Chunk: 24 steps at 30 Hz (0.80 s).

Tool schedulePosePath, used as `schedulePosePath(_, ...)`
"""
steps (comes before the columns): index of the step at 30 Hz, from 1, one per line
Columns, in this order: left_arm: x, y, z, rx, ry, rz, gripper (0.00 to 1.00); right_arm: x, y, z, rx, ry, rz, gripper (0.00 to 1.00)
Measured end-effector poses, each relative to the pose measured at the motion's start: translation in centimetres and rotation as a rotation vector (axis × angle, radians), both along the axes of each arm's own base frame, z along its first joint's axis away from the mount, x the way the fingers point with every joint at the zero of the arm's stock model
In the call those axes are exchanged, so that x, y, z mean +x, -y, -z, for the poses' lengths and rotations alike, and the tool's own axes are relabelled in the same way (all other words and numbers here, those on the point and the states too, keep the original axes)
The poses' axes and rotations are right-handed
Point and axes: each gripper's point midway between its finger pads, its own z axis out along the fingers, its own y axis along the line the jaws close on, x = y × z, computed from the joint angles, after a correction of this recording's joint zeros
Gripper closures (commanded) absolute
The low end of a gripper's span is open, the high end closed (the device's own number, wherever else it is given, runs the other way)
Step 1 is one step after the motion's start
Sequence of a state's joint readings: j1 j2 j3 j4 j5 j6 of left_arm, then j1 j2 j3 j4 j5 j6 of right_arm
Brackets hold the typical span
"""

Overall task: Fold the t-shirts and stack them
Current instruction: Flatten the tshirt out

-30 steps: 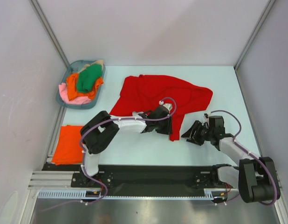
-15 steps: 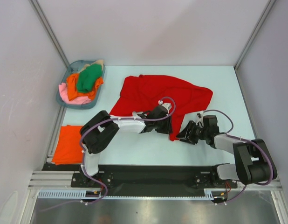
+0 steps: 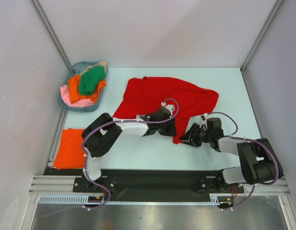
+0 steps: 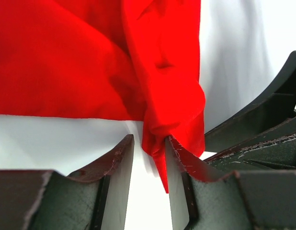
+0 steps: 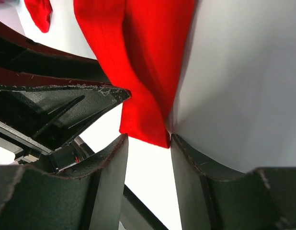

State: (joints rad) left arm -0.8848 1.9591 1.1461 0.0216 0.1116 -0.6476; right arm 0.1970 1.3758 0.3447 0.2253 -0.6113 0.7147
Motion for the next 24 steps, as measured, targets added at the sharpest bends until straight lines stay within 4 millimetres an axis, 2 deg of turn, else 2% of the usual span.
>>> schedulePosePath(10,0.2,0.0,0.0,-0.009,0.003,-0.002,0.62,0.4,-0.4,0.2,0.008,0.004,0.004,0.61)
schedulePosePath(11,0.2,0.0,0.0,-0.01,0.004,-0.002,0.62,0.4,-0.3,0.2,0.006,0.004,0.005,0.64)
schedulePosePath(18,0.1,-0.2,-0.1,-0.015,0.005,-0.007,0.62,0.4,0.3,1.0,-0.032,-0.012,0.035,1.0)
schedulePosePath(22,-0.2,-1.5,-0.2,0.003,-0.003,-0.02,0.59,0.3,0.6,1.0,-0.047,-0.016,0.05,1.0)
schedulePosePath(23,-0.3,-2.0,-0.3,0.013,-0.006,-0.029,0.57,0.2,0.7,0.9,-0.056,-0.015,0.057,1.0)
schedulePosePath(24,-0.3,-2.8,-0.5,0.021,-0.005,-0.041,0.5,0.1,0.9,0.7,-0.064,-0.014,0.062,1.0)
